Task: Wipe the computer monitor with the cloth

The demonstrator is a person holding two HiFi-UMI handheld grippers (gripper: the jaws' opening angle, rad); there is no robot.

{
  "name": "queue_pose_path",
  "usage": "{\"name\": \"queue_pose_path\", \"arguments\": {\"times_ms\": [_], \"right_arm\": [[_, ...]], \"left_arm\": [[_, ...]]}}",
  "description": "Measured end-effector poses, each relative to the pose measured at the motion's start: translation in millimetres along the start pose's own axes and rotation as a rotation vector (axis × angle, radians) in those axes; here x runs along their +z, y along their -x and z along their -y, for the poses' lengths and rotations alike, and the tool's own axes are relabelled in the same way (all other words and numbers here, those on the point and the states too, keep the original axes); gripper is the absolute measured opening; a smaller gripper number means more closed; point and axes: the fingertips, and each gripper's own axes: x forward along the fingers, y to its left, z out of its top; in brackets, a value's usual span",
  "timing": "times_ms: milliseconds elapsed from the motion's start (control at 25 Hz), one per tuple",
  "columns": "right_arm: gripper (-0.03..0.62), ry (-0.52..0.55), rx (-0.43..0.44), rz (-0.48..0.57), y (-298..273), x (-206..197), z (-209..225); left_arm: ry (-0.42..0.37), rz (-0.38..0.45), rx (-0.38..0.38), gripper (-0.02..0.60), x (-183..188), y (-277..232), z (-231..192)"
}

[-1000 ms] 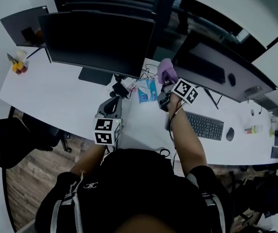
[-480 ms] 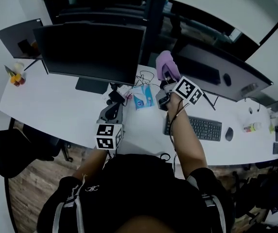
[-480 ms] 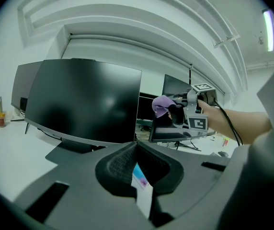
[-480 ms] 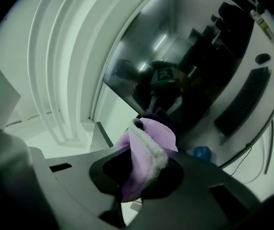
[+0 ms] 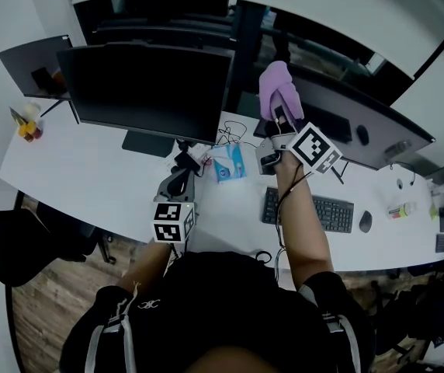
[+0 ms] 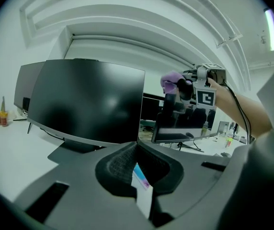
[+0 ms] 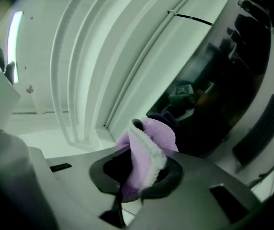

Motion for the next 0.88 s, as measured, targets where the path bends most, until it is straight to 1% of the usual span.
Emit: {"name": "queue_pose_path", "arguments": {"times_ms": [160,240,440,520,600,680,880], "right_arm": [[0.066,0.163,0.013,0.032,10,12,-18],[0.066,0.261,-0.001,0.036,21,11,-19],[0.066,0.557,-0.15,0.025,68,5,0],[0.064,0.637,-0.196,0.005,87,-2,12],[0.066,0.675,-0.229,-0.031,105,-14,26],[0.066,0.688,-0.269,-0.054,123,-26,43],[0.064,0.75,-0.39,-0.073,167,-44,81]], "left_arm": [[0.0,-0.001,0.0,0.014,0,-3,0],[0.001,0.0,-0.002,0.014,1,-4,2],[0.002,-0.007,0.002,0.014,0,-9,2],[-0.002,-0.01,-0.002,0.014,1,-12,4],[-0.008,-0.012,-0.01,0.014,1,-16,8],[-0.014,-0.013,-0.022,0.014,3,-21,15],[-0.037,-0.013,-0.057,0.014,7,-33,37]]}}
